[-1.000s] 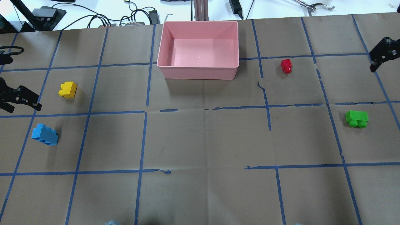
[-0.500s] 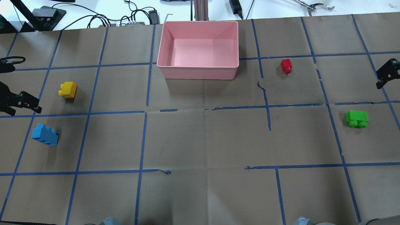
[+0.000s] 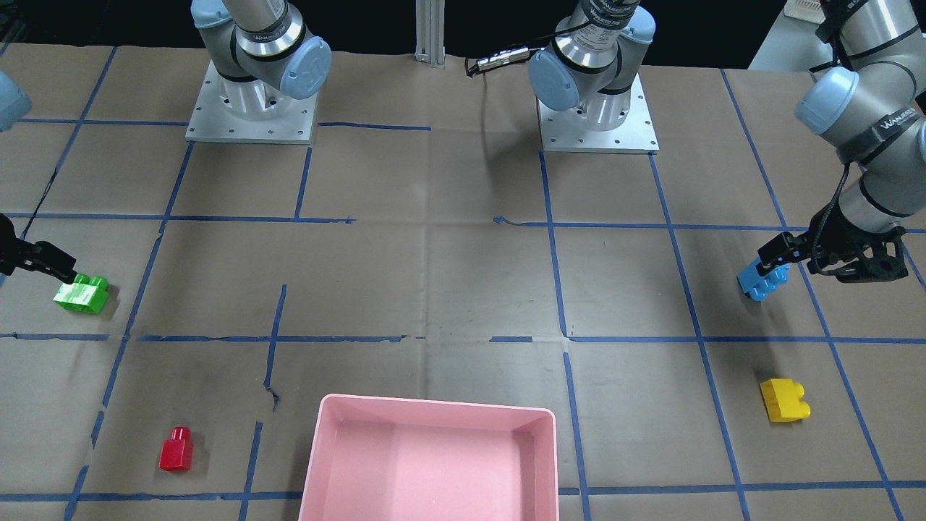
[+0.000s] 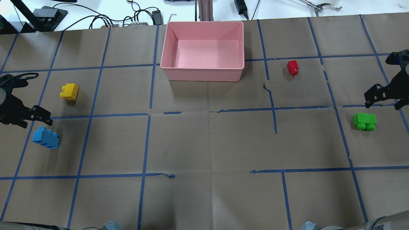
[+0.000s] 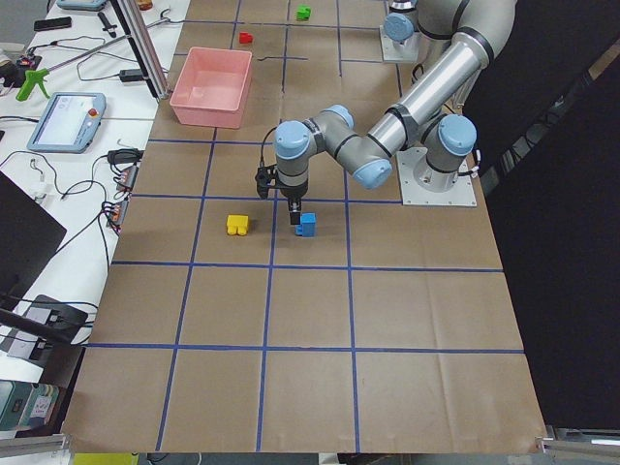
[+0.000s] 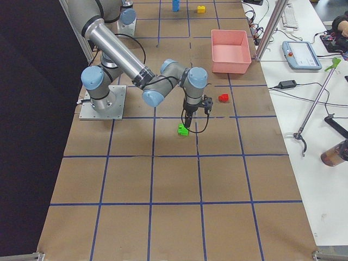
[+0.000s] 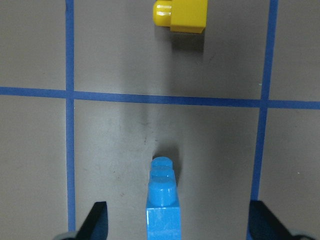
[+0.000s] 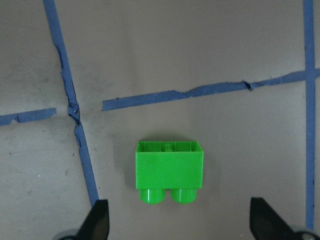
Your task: Put all blocks into box
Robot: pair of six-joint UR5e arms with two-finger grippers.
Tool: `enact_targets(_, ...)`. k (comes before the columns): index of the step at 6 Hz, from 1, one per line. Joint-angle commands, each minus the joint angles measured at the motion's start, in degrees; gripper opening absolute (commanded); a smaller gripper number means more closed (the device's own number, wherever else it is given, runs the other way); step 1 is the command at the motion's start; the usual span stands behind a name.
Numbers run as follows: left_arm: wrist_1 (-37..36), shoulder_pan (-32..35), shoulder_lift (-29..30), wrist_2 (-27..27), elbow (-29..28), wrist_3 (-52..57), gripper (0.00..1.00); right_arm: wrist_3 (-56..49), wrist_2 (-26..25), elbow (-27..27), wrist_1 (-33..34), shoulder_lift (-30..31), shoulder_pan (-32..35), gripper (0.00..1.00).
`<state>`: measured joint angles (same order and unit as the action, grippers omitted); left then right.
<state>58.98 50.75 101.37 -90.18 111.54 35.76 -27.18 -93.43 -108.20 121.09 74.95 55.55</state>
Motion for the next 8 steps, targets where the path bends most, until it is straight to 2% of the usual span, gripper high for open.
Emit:
enact_targets(1,-2.45,-0.39,2.50,-0.17,0.61,-0.07,0.98,-0.60,0.27,-0.69,2.93,-3.75,0.00,0.99)
enact_targets(3,-3.09,-1.17,3.13,-0.52,2.35,-0.16,0.98,-0.07,0.10,-0.69,2.93,-5.68,0.00,0.99)
enact_targets(4,-3.09,-3.01,3.04,-0.61,3.58,0.28,0.94,0.02,0.09,-0.70,2.75,-5.95,0.00,0.99)
enact_targets(5,-2.56,-3.11,2.87,-0.87,3.16,1.67,0.72,0.02,0.18,-2.26,3.01,-5.96,0.00,0.99)
enact_targets(6,-2.38,-3.11,2.61,-3.74,2.90,3.17,0.37,0.11,0.10,-3.76,4.49,-5.96,0.00,0.99)
enact_targets(7,-2.21,-2.94,2.25,-7.17,2.98,2.75,0.23,0.11,-0.51,-3.68,5.47,-5.96,0.00,0.99)
enact_targets(8,-2.21,-2.68,1.64,-7.11,2.72,2.57,0.17,-0.06,-0.61,-3.68,5.48,-5.96,0.00,0.99)
